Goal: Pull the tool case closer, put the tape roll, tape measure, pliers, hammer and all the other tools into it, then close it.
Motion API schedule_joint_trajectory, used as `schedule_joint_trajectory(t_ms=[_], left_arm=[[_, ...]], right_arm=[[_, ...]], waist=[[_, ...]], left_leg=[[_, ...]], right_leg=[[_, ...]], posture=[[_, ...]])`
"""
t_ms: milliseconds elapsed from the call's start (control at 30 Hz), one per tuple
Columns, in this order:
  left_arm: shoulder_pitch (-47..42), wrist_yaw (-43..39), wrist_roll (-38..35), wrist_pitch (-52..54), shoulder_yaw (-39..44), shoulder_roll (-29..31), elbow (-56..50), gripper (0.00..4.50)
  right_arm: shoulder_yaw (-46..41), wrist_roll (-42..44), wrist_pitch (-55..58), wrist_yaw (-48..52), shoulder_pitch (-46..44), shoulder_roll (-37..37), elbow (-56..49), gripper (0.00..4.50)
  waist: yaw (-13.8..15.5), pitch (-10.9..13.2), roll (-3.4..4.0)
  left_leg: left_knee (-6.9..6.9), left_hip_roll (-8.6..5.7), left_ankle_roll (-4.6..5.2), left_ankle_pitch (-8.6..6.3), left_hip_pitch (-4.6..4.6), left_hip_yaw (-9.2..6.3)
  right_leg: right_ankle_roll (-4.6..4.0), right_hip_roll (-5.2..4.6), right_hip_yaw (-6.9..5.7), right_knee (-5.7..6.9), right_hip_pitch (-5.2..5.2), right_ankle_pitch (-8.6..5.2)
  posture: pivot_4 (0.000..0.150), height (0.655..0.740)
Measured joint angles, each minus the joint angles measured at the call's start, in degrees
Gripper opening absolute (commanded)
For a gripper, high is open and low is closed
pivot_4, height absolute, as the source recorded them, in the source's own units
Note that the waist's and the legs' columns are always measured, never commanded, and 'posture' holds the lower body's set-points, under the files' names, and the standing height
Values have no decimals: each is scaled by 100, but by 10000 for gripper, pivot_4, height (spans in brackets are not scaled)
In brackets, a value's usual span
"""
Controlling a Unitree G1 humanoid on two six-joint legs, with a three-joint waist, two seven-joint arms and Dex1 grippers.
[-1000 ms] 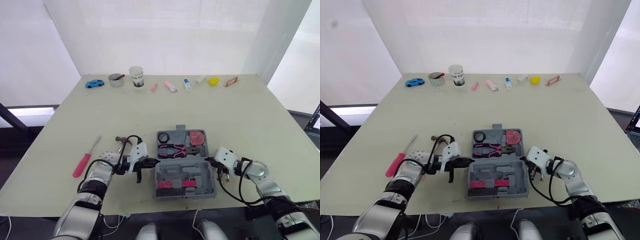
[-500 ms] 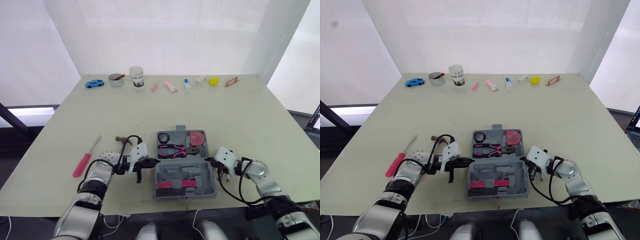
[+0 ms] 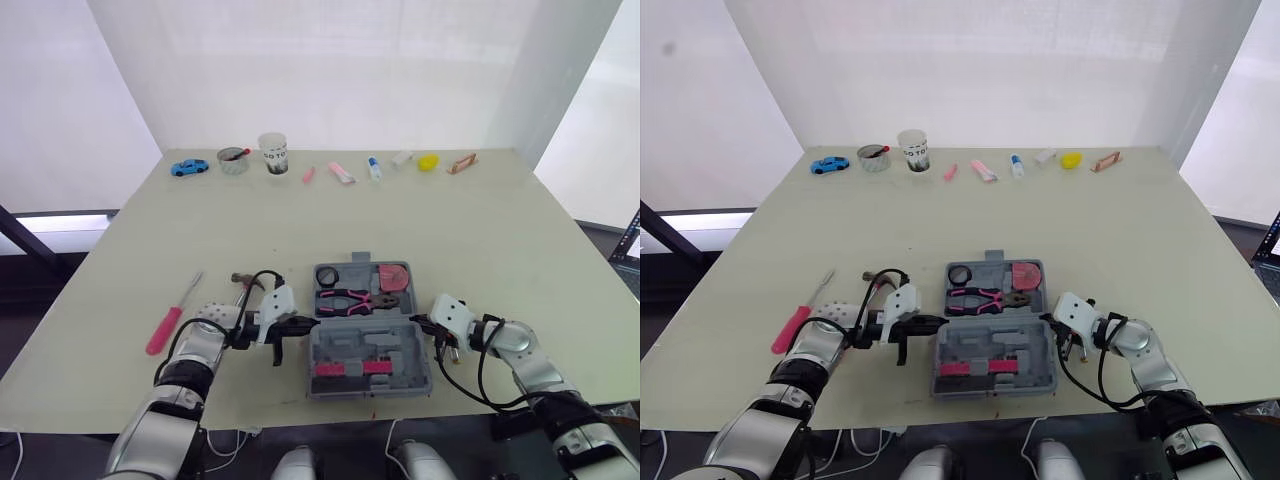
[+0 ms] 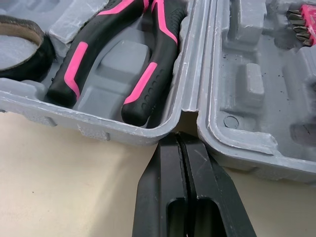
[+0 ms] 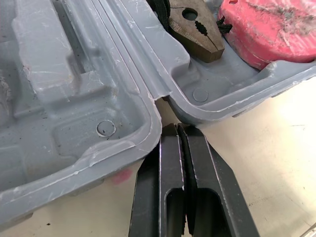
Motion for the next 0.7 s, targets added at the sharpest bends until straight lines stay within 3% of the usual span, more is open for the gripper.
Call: schedule_joint_trajectory(t_ms=[700], left_arm=[[23, 22, -4, -33, 2, 100, -24, 0]], right_arm=[[2, 22, 1, 20, 0, -13, -2, 633]], waist=[[0, 0, 0]], left_leg=[[0, 0, 0, 0, 0, 0]], right_leg=[[0, 0, 0, -1, 0, 0]], posture=[[1500, 7400]])
